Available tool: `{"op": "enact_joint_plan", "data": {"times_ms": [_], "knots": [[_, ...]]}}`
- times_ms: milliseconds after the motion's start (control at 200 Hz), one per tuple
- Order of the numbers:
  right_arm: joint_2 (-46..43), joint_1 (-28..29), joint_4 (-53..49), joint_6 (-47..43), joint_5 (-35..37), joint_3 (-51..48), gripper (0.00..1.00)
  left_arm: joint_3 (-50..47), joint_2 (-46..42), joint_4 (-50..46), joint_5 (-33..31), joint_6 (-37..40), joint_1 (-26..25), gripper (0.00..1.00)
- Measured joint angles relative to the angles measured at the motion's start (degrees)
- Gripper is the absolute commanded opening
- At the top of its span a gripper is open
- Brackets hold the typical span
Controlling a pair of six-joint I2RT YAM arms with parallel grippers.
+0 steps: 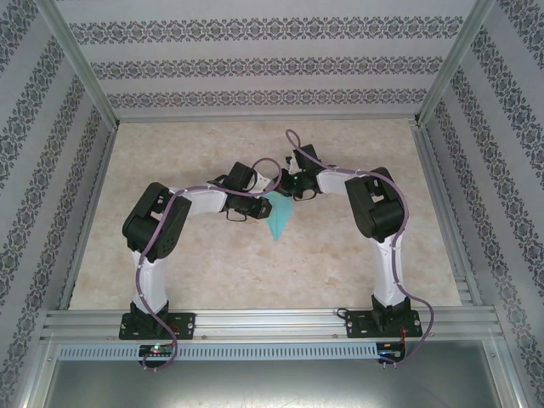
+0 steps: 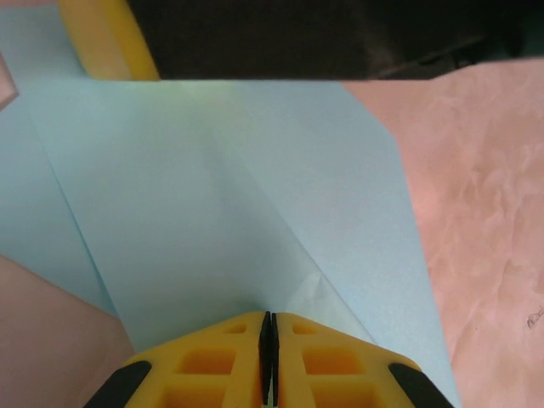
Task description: Fold a paper plane with a square sheet of paper (pick it up from the middle)
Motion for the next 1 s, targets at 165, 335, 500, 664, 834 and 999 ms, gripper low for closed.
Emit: {"op": "enact_joint_plan", "data": {"times_ms": [165, 335, 500, 664, 834, 999], "knots": [[0.55, -0.13, -3.56, -1.25, 2.25, 2.54, 0.02, -0.07, 0.0, 0.44, -0.22, 0.22, 0.0, 0.14], [0.55, -0.09, -5.22, -2.25, 4.31, 3.58, 0.02, -0.15, 0.02, 1.09, -0.61, 0.37, 0.0, 0.14], [0.98, -0.48, -5.77, -3.78, 8.46, 5.25, 0.01, -0.15, 0.02, 1.14, -0.66, 0.66, 0.0, 0.14], [1.01, -1.11, -5.49, -4.61, 9.64, 5.38, 0.01, -0.15, 0.07, 1.14, -0.63, 1.09, 0.0, 0.14], [1.42, -2.14, -4.74, -4.94, 9.33, 5.81, 0.02, -0.15, 0.13, 1.14, -0.61, 1.27, 0.0, 0.14], [-1.7, -2.99, -2.6, -5.16, 8.41, 0.81, 0.02, -0.13, 0.13, 1.14, -0.59, 1.27, 0.0, 0.14]]}}
